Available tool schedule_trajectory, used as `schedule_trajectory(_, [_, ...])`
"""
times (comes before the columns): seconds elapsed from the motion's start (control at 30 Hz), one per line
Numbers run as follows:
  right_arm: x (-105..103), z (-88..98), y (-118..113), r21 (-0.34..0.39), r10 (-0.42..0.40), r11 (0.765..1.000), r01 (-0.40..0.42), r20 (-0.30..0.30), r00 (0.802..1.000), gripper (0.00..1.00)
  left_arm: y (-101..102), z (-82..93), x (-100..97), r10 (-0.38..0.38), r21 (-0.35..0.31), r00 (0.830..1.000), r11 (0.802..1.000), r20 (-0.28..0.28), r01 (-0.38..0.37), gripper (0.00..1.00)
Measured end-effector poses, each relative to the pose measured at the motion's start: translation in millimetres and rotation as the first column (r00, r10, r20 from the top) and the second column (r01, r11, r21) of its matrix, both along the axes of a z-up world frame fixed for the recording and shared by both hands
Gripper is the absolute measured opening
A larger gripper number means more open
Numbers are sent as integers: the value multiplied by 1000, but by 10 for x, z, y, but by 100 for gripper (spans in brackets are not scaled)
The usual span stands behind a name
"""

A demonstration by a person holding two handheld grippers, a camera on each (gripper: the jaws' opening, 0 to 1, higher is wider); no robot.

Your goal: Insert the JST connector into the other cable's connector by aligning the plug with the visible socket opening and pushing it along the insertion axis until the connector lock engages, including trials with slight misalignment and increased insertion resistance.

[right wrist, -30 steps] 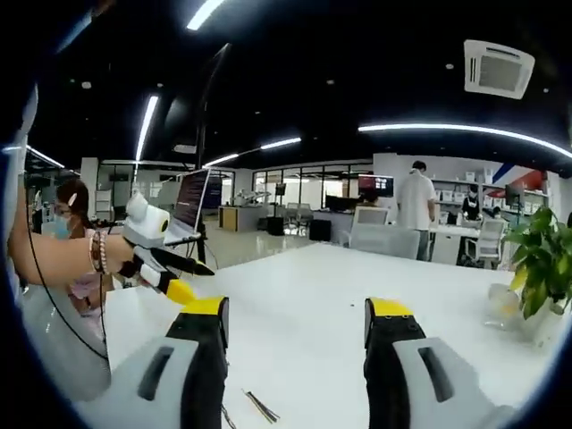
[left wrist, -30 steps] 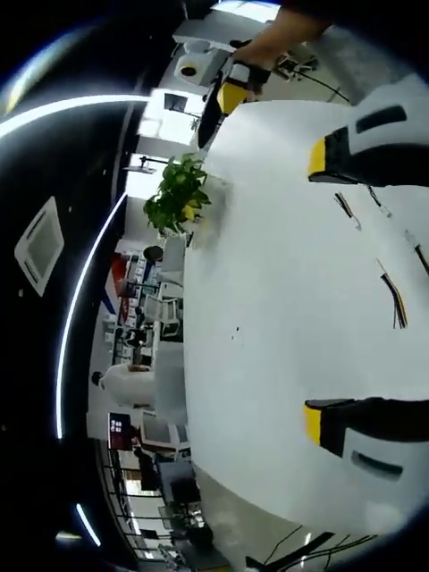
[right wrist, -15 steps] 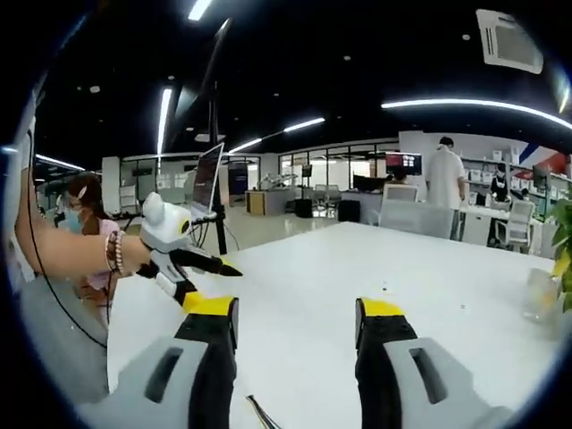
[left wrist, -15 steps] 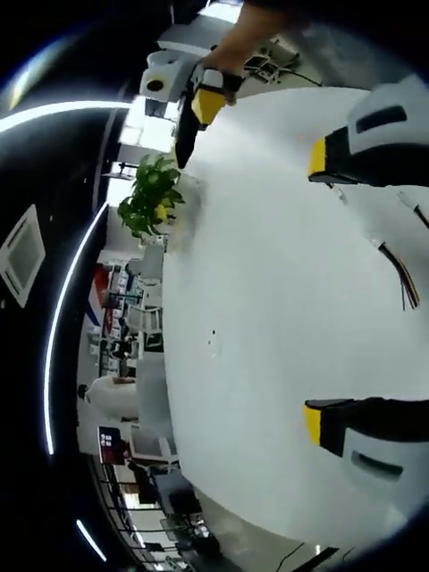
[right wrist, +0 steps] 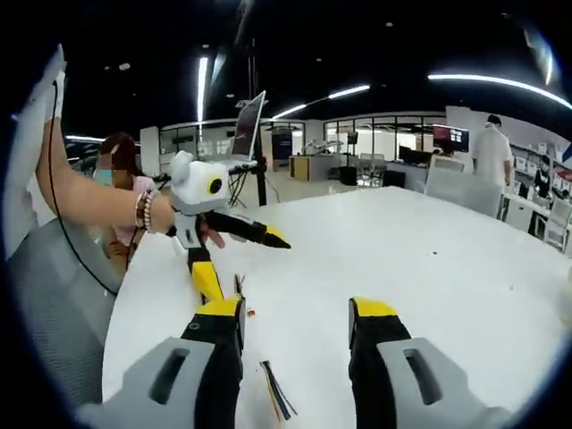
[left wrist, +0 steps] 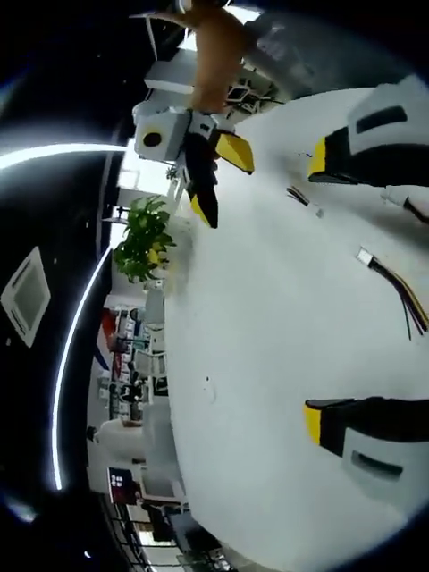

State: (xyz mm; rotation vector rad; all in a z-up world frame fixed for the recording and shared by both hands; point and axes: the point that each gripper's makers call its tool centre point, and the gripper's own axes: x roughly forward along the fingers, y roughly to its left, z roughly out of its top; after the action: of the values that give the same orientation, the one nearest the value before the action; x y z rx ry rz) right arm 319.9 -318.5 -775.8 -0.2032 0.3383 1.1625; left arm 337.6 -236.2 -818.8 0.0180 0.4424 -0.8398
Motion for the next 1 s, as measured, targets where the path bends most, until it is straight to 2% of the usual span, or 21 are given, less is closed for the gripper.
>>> schedule_trajectory(0.07, [-17,-94,11,-15,11,1000,-11,-6,1000,44,-40,-69,-66,-38,4,999,999,-14,38,93])
schedule_trajectory(0.13, [-42,-173,21,-31,31,999,-31,-15,999,41,-60,-130,-110,-64,31,998,997,-27,64,82])
schedule_trajectory(0.23, [-120,-241,56,-48,67,997,-68,-21,998,37,-138,-132,-154,-106,41,994,994,-2,106,70])
schedule_trajectory(0.3, [-157,-306,62,-63,79,995,-81,-26,997,35,-163,-153,-180,-124,48,992,991,-9,125,64])
schedule_trajectory(0.37, [-195,-398,53,-77,88,993,-91,-50,995,32,-172,-194,-227,-155,68,988,985,-14,156,52])
schedule_trajectory(0.43, [-215,-489,31,-113,94,989,-100,-55,994,27,-157,-210,-234,-157,78,988,984,-14,157,45])
schedule_trajectory(0.57, [-237,-534,14,-129,101,986,-107,-53,993,22,-123,-204,-243,-159,82,987,984,-9,159,36])
schedule_trajectory(0.67, [-234,-579,6,-139,99,985,-105,-52,994,21,-117,-204,-266,-170,84,985,982,-6,170,20])
schedule_trajectory(0.7, [-236,-598,4,-142,99,984,-106,-53,994,20,-103,-236,-284,-179,106,984,978,-10,179,20])
schedule_trajectory(0.73, [-242,-631,2,-150,100,983,-108,-57,993,19,-123,-213,-288,-198,114,980,974,17,195,20])
schedule_trajectory(0.8, [-258,-671,7,-156,105,981,-113,-61,993,16,-130,-229,-305,-195,105,981,975,-8,195,20])
schedule_trajectory(0.87, [-266,-685,20,-163,109,980,-117,-55,992,14,-142,-224,-319,-207,109,978,973,-2,206,18])
schedule_trajectory(1.0, [-269,-694,32,-171,118,977,-125,-47,992,12,-156,-238,-323,-220,105,975,970,-4,220,10])
